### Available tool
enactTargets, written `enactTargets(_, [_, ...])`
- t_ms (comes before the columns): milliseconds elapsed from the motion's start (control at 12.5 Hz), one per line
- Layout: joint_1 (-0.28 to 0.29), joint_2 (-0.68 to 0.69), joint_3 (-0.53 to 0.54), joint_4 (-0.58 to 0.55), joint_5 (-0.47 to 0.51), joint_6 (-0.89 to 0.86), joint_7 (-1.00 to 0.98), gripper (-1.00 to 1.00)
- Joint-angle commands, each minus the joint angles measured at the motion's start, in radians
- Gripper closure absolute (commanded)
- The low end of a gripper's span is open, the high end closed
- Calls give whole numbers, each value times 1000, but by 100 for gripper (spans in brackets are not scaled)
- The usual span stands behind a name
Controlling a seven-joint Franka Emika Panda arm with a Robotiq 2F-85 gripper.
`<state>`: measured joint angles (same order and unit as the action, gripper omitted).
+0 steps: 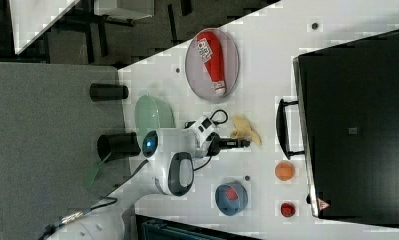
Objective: Pick Banana and place it in mug.
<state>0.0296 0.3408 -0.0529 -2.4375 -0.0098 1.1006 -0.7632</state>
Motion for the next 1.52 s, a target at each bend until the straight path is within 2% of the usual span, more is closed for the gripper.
enactTargets(80, [-4, -201, -31, 36, 4, -107, -19, 46])
enactTargets(400, [-2, -498, -30, 127, 3, -501, -18, 46])
enactTargets(560, [1, -563, -3, 188, 3, -689, 17, 46])
enactTargets(720, [9, -598, 47, 223, 4, -778, 110, 46])
enactTargets(1040, [42, -607, 225, 222, 22, -787, 327, 46])
enactTargets(1280, [52, -605, 358, 181, 158, -763, 594, 46])
enactTargets(1520, [53, -591, 447, 96, 171, -593, 748, 46])
